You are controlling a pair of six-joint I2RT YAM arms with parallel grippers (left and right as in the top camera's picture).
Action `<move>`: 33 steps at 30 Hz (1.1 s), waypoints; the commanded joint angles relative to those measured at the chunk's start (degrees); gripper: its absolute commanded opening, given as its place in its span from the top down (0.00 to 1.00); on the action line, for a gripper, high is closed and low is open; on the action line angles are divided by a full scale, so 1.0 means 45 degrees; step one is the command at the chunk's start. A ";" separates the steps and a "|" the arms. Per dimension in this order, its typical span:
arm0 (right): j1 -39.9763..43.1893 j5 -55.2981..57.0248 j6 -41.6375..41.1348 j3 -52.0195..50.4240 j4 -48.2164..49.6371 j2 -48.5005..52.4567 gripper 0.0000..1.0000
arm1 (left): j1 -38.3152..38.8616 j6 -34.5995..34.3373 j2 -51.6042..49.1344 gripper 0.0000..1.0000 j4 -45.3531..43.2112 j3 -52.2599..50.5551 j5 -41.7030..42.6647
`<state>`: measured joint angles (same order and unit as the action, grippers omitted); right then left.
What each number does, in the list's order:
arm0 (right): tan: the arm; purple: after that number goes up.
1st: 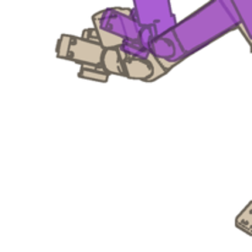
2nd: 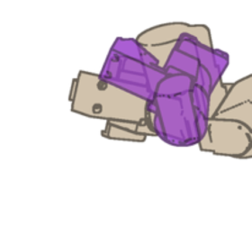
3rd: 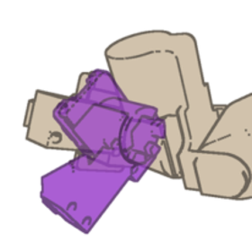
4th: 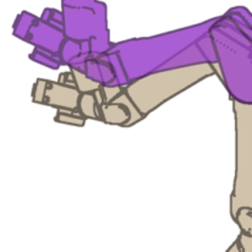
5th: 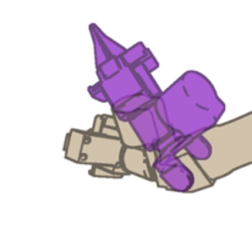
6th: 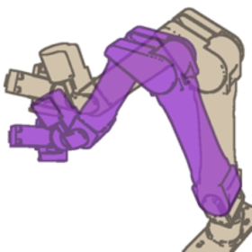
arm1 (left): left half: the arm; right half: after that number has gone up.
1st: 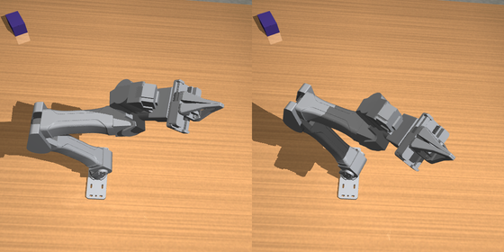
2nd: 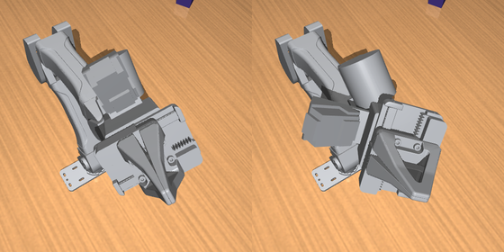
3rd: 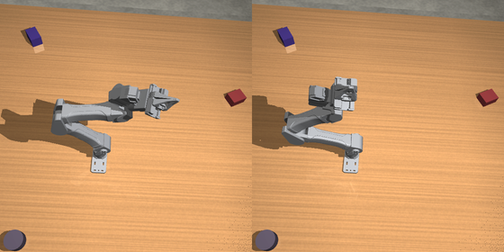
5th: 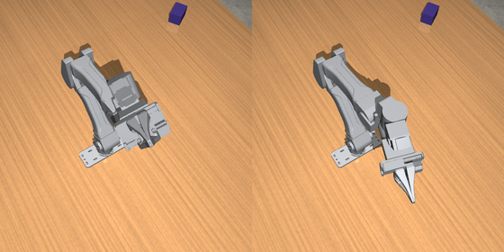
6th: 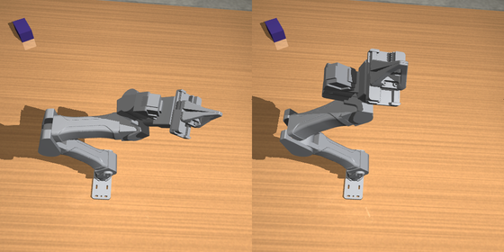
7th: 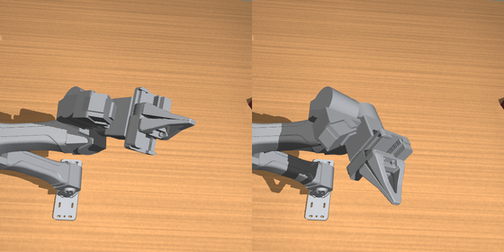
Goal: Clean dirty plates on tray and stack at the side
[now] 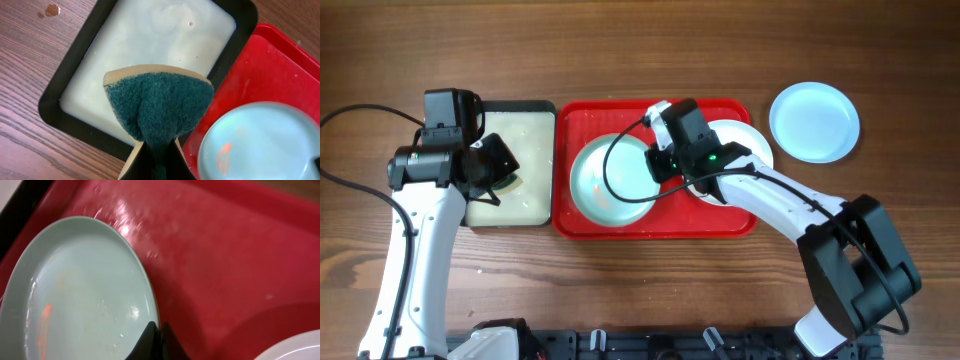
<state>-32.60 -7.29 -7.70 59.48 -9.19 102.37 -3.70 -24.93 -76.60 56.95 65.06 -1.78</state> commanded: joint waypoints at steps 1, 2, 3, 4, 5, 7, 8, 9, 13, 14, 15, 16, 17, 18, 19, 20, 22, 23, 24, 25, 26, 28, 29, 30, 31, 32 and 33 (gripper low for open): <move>-0.0039 0.2385 -0.1345 0.0092 0.0476 -0.0107 0.96 | 0.0049 0.0165 0.0107 0.96 -0.0029 -0.0053 0.0058; -0.0039 0.2662 -0.1331 0.0083 0.0573 -0.0102 0.96 | 0.0049 0.0219 0.0107 0.97 -0.0034 -0.0053 0.0058; -0.0039 0.2939 -0.1341 0.0083 0.0612 -0.0087 0.96 | 0.0049 0.0374 0.0107 0.96 -0.0058 -0.0053 0.0058; -0.0039 0.3123 -0.1336 0.0083 0.0699 -0.0019 0.96 | 0.0049 0.0495 0.0107 0.96 -0.0092 -0.0053 0.0053; -0.0039 0.3118 -0.1345 0.0083 0.0801 0.0092 0.96 | 0.0049 0.0495 0.0107 0.96 -0.0126 -0.0053 0.0058; -0.0039 0.3104 -0.1428 0.0083 0.1001 0.0389 0.96 | 0.0049 0.0491 0.0107 0.96 -0.0185 -0.0053 0.0058; -0.0044 0.3079 -0.1452 0.0083 0.1122 0.0593 0.96 | 0.0049 0.0491 0.0107 0.96 -0.0223 -0.0053 0.0058; -0.0039 0.3055 -0.1515 0.0083 0.1248 0.0811 0.96 | 0.0049 0.0491 0.0107 0.96 -0.0243 -0.0053 0.0058; -0.0039 0.3065 -0.1520 0.0083 0.1865 0.1379 0.83 | 0.0049 0.0495 0.0107 0.96 -0.0277 -0.0053 0.0058; -0.0034 0.3070 -0.1496 0.0087 0.2079 0.1399 0.73 | 0.0049 0.0495 0.0107 0.96 -0.0277 -0.0053 0.0058; -0.0039 0.3055 -0.1365 0.0102 0.2307 0.1399 0.64 | 0.0049 0.0495 0.0107 0.96 -0.0277 -0.0053 0.0058; -0.0034 0.3060 -0.1331 0.0180 0.2336 0.1394 0.61 | 0.0049 0.0495 0.0107 0.96 -0.0277 -0.0053 0.0058; 0.0015 0.3031 -0.1345 0.0403 0.2103 0.1394 0.61 | 0.0049 0.0495 0.0107 0.96 -0.0277 -0.0053 0.0058; 0.0083 0.2890 -0.1331 0.0811 0.1540 0.1375 0.60 | 0.0049 0.0495 0.0107 0.96 -0.0282 -0.0053 0.0058; 0.0141 0.2705 -0.1331 0.1258 0.0889 0.1365 0.60 | 0.0049 0.0500 0.0107 0.96 -0.0291 -0.0053 0.0058; 0.0214 0.2380 -0.1326 0.1875 0.0044 0.1365 0.58 | 0.0049 0.0505 0.0107 0.96 -0.0330 -0.0053 0.0058; 0.0476 0.1311 -0.1321 0.3245 -0.1676 0.1365 0.57 | 0.0049 0.0510 0.0107 0.96 -0.0437 -0.0053 0.0058; 0.0583 0.0971 -0.1331 0.3653 -0.2147 0.1370 0.57 | 0.0049 0.0510 0.0102 0.96 -0.0481 -0.0053 0.0058; 0.0680 0.0695 -0.1326 0.3939 -0.2472 0.1370 0.57 | 0.0049 0.0510 0.0102 0.96 -0.0510 -0.0053 0.0058; 0.0772 0.0447 -0.1326 0.4119 -0.2710 0.1370 0.57 | 0.0049 0.0505 0.0102 0.96 -0.0515 -0.0053 0.0058; 0.0821 0.0345 -0.1331 0.4114 -0.2773 0.1370 0.58 | 0.0049 0.0505 0.0102 0.96 -0.0515 -0.0053 0.0058; 0.0845 0.0306 -0.1331 0.4090 -0.3070 0.1540 0.59 | 0.0049 0.0505 0.0092 0.96 -0.0515 -0.0053 0.0058; 0.0826 0.0291 -0.1326 0.4090 -0.3177 0.1651 0.59 | 0.0049 0.0505 0.0092 0.96 -0.0515 -0.0053 0.0058; 0.0801 0.0272 -0.1321 0.4090 -0.3230 0.1821 0.59 | 0.0049 0.0505 0.0092 0.96 -0.0515 -0.0053 0.0058; 0.0787 0.0272 -0.1331 0.4090 -0.3264 0.2030 0.60 | 0.0049 0.0505 0.0092 0.96 -0.0515 -0.0053 0.0058; 0.0787 0.0272 -0.1326 0.4090 -0.3288 0.2220 0.61 | 0.0049 0.0505 0.0092 0.96 -0.0515 -0.0053 0.0058; 0.0787 0.0272 -0.1331 0.4090 -0.3303 0.2448 0.62 | 0.0049 0.0505 0.0092 0.96 -0.0515 -0.0053 0.0058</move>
<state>-28.84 -4.47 -13.65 77.56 -23.64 109.67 -3.70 -23.40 -76.60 54.98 65.06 -1.76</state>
